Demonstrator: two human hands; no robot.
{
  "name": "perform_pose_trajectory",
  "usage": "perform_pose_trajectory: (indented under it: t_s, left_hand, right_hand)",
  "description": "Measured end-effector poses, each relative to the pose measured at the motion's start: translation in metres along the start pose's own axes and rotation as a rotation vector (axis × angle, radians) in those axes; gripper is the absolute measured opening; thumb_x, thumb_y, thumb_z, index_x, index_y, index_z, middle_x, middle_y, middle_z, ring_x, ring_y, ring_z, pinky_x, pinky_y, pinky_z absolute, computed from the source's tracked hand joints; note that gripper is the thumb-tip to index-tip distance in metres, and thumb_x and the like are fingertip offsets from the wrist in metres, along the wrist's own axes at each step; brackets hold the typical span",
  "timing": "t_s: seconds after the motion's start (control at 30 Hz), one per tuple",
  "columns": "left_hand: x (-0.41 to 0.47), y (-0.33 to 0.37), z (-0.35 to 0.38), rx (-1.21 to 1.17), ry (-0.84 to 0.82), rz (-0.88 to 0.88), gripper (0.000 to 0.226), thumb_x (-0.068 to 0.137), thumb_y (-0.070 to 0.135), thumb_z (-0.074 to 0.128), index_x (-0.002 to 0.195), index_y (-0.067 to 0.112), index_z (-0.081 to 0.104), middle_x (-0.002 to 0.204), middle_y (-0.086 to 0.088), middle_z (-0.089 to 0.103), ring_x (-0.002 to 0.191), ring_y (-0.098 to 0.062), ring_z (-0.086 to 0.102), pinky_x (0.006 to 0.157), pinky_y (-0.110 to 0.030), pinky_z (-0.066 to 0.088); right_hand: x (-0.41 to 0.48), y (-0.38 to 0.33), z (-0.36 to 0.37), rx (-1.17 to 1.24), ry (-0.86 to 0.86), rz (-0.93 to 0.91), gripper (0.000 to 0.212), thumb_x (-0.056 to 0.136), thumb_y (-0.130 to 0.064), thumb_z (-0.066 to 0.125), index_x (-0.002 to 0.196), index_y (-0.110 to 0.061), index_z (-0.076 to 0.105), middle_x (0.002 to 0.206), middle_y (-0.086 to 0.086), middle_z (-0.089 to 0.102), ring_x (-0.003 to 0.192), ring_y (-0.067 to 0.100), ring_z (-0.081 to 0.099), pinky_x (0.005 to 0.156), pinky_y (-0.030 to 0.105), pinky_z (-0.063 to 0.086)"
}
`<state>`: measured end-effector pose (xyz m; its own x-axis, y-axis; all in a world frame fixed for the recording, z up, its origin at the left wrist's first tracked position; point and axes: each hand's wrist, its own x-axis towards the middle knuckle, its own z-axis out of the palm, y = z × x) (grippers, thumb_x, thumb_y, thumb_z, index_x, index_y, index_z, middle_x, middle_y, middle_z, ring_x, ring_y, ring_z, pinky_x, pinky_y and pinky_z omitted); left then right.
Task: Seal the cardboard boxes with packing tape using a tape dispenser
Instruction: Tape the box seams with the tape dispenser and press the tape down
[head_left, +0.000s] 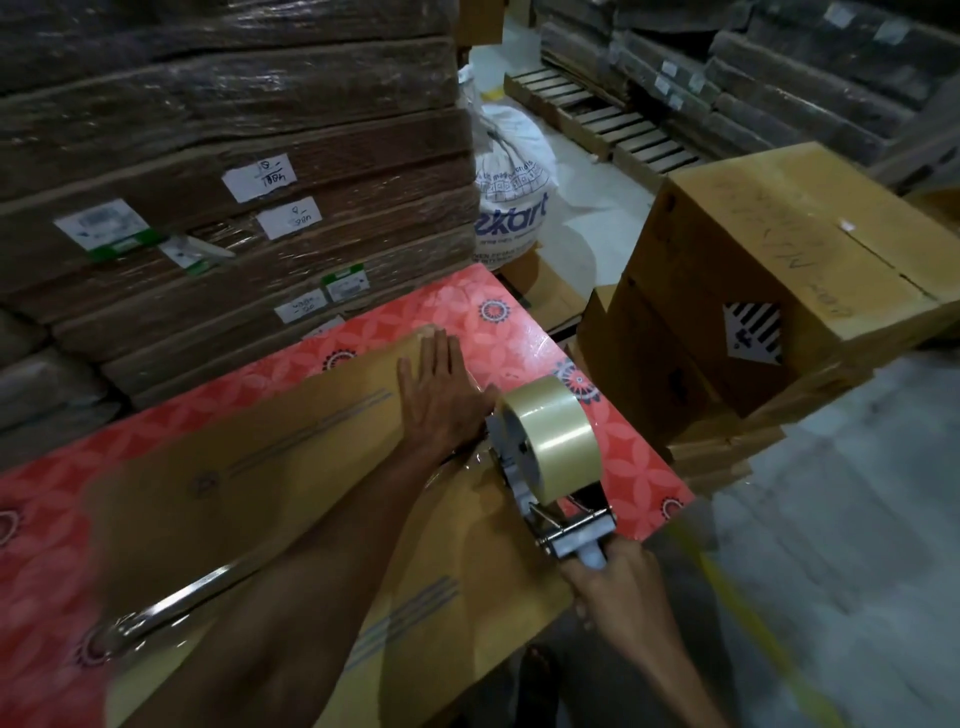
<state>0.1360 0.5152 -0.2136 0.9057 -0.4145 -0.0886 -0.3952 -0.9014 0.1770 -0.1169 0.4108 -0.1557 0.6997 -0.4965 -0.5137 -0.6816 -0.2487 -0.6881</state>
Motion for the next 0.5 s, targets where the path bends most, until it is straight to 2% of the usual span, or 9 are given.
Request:
perform_pose_trajectory:
  t_s: [0.07, 0.13, 0.2, 0.33, 0.4, 0.5]
  left_hand:
    - [0.010, -0.005, 0.000, 0.014, -0.003, -0.010, 0.093, 0.094, 0.057, 0.041, 0.159, 0.006, -0.003, 0.168, -0.011, -0.008, 0.154, -0.027, -0.010, 0.121, -0.060, -0.001]
    - [0.023, -0.011, -0.005, 0.033, -0.013, -0.037, 0.092, 0.096, 0.054, 0.044, 0.159, 0.005, -0.001, 0.168, -0.012, -0.006, 0.154, -0.028, -0.009, 0.121, -0.060, 0.000]
    - [0.034, -0.019, -0.014, 0.041, -0.027, -0.058, 0.087, 0.098, 0.047, 0.044, 0.159, 0.003, 0.000, 0.168, -0.014, -0.005, 0.154, -0.030, -0.009, 0.121, -0.061, 0.003]
    - [0.044, -0.032, -0.019, 0.047, -0.064, -0.052, 0.091, 0.097, 0.045, 0.052, 0.159, 0.003, -0.001, 0.167, -0.015, -0.008, 0.154, -0.031, -0.009, 0.121, -0.060, 0.003]
    - [0.042, -0.031, -0.018, 0.063, -0.061, -0.054, 0.093, 0.098, 0.049, 0.051, 0.159, 0.003, -0.002, 0.167, -0.015, -0.009, 0.154, -0.030, -0.010, 0.121, -0.060, 0.001]
    - [0.043, -0.025, -0.019, 0.024, -0.046, -0.087, 0.088, 0.098, 0.052, 0.041, 0.159, 0.004, 0.000, 0.167, -0.013, -0.007, 0.155, -0.028, -0.008, 0.121, -0.059, -0.002]
  right_hand:
    - [0.003, -0.011, 0.001, 0.026, -0.028, -0.010, 0.022, 0.083, -0.030, 0.076, 0.075, -0.013, 0.065, 0.079, 0.012, 0.067, 0.071, 0.025, 0.065, 0.059, 0.030, 0.049]
    - [0.013, -0.024, 0.001, 0.004, -0.035, -0.061, 0.018, 0.088, -0.022, 0.073, 0.075, -0.014, 0.065, 0.074, 0.009, 0.067, 0.067, 0.026, 0.066, 0.057, 0.034, 0.051]
    - [0.027, -0.036, 0.001, -0.043, -0.031, -0.134, 0.022, 0.088, -0.024, 0.071, 0.070, -0.011, 0.067, 0.063, 0.009, 0.068, 0.061, 0.032, 0.067, 0.057, 0.043, 0.054]
    - [0.038, -0.044, -0.003, -0.083, -0.045, -0.202, 0.024, 0.082, -0.029, 0.068, 0.072, -0.007, 0.068, 0.061, 0.010, 0.068, 0.055, 0.035, 0.064, 0.054, 0.047, 0.052]
    - [0.034, -0.038, -0.004, -0.086, -0.052, -0.189, 0.023, 0.082, -0.026, 0.069, 0.070, -0.006, 0.068, 0.056, 0.008, 0.066, 0.051, 0.031, 0.061, 0.052, 0.044, 0.051]
    - [0.018, -0.021, -0.011, -0.062, -0.051, -0.136, 0.029, 0.084, -0.018, 0.071, 0.057, -0.011, 0.062, 0.049, 0.003, 0.059, 0.045, 0.015, 0.053, 0.049, 0.031, 0.045]
